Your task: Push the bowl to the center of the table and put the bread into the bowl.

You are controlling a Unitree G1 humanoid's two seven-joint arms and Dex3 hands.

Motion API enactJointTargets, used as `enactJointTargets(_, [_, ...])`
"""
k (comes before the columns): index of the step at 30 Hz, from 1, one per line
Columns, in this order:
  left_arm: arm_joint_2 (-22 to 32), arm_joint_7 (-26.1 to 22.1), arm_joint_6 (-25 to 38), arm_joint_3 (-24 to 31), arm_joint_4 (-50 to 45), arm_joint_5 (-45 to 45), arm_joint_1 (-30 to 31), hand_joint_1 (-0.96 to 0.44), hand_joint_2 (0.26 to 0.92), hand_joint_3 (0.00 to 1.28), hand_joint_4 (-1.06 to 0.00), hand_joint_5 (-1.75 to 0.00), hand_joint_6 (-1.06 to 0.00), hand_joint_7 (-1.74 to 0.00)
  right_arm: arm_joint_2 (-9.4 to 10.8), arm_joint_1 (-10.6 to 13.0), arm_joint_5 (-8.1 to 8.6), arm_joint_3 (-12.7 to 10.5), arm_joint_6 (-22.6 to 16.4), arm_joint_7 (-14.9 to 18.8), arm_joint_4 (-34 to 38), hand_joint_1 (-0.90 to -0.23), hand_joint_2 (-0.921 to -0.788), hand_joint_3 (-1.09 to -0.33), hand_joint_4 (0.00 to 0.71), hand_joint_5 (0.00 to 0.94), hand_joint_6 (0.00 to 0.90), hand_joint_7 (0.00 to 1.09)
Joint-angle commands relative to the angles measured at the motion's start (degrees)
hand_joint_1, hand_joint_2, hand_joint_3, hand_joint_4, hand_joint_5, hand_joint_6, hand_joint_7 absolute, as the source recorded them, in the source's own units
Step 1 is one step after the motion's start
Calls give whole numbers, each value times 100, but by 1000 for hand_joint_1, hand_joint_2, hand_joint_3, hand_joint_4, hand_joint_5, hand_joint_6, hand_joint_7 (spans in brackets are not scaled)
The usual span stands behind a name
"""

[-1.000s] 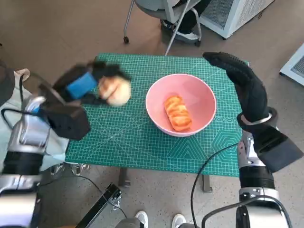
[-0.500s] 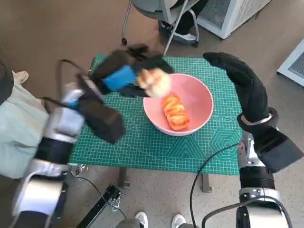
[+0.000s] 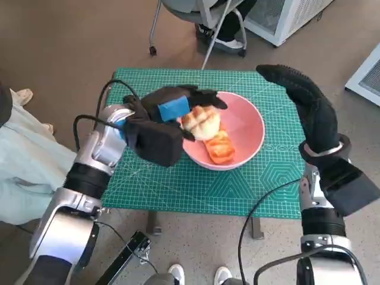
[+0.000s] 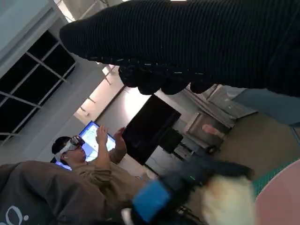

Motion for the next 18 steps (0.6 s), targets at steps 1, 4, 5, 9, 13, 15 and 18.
enactJointTargets(1, [-51,41,115,-42,-77,88,-171,-84,824,42,-36,-7,-180,-215,-46,126,-30,-27,-15,5,41,-712,-921,-783,258,0,-1,623])
enactJointTargets(4, [-51,41,130,-45,-88,88,-169,-88,825,39,-36,-4,-184,-207,-47,126,-29,-26,-18,4,44,-713,-921,-784,257,0,-1,621])
enactJointTargets(5, [-51,41,133,-46,-90,88,-168,-89,826,37,-36,-3,-185,-204,-47,125,-29,-25,-18,4,45,-713,-921,-784,257,0,-1,621])
enactJointTargets(9, [-94,331,-175,121,42,-80,-87,-108,831,32,-121,-29,-276,-229,-54,129,-85,-32,-24,-64,40,-714,-921,-784,257,0,-1,621])
enactJointTargets(13, [-136,546,-376,301,130,-269,-43,-120,848,26,-260,-42,-390,-236,-41,140,-129,-19,-10,-125,-3,-714,-921,-785,257,0,-1,622])
enactJointTargets(15, [-171,679,-491,415,216,-373,-33,-130,861,27,-340,-60,-445,-251,-36,141,-150,-9,-9,-156,-13,-714,-921,-786,257,0,-1,623])
enactJointTargets(18, [-233,886,-652,581,317,-527,-5,-167,875,28,-414,-74,-497,-272,-28,145,-186,3,-15,-199,-21,-713,-921,-787,257,0,-1,623])
